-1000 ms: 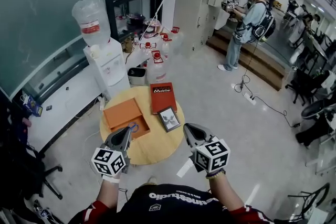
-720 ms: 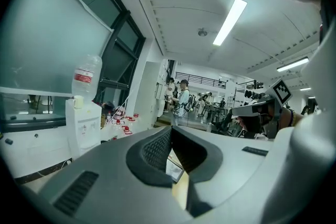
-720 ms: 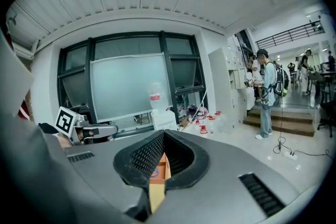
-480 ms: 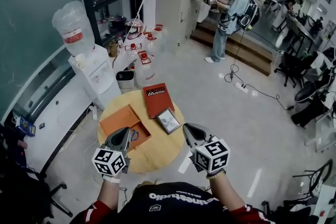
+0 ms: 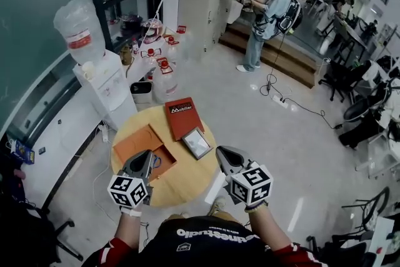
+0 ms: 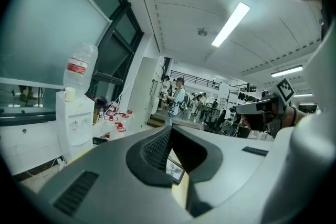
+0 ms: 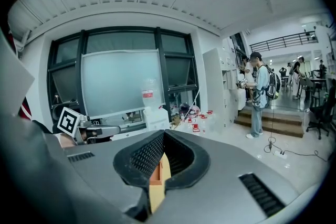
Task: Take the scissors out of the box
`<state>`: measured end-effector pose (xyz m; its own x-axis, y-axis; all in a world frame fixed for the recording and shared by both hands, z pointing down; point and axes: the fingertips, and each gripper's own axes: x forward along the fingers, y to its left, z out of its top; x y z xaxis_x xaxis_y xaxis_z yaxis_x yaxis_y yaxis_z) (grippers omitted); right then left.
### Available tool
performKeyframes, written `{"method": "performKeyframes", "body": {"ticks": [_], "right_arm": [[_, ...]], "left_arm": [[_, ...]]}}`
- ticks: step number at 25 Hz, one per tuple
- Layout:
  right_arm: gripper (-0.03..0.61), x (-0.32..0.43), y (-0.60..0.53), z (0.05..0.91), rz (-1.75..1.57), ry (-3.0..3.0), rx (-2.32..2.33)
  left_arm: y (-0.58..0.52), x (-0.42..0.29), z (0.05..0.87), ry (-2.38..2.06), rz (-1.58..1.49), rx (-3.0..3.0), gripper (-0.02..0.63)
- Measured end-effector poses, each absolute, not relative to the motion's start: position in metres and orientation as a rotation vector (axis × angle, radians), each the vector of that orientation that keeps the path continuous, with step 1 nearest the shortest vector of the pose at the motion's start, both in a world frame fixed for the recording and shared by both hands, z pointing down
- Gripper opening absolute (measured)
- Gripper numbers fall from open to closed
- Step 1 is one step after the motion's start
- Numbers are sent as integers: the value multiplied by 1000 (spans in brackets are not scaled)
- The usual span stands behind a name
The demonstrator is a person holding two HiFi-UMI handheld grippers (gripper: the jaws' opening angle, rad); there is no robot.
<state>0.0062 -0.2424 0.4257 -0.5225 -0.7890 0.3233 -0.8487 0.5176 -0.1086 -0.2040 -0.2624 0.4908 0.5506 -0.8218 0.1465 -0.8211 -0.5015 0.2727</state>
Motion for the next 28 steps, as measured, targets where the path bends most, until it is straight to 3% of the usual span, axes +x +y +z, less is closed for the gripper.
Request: {"method": "performKeyframes", "body": {"ticks": [28], "right_arm": [[28, 8, -253, 451, 411, -2522, 1387]], "left_arm": [[-301, -209, 545, -1408, 339, 2551, 17]]}}
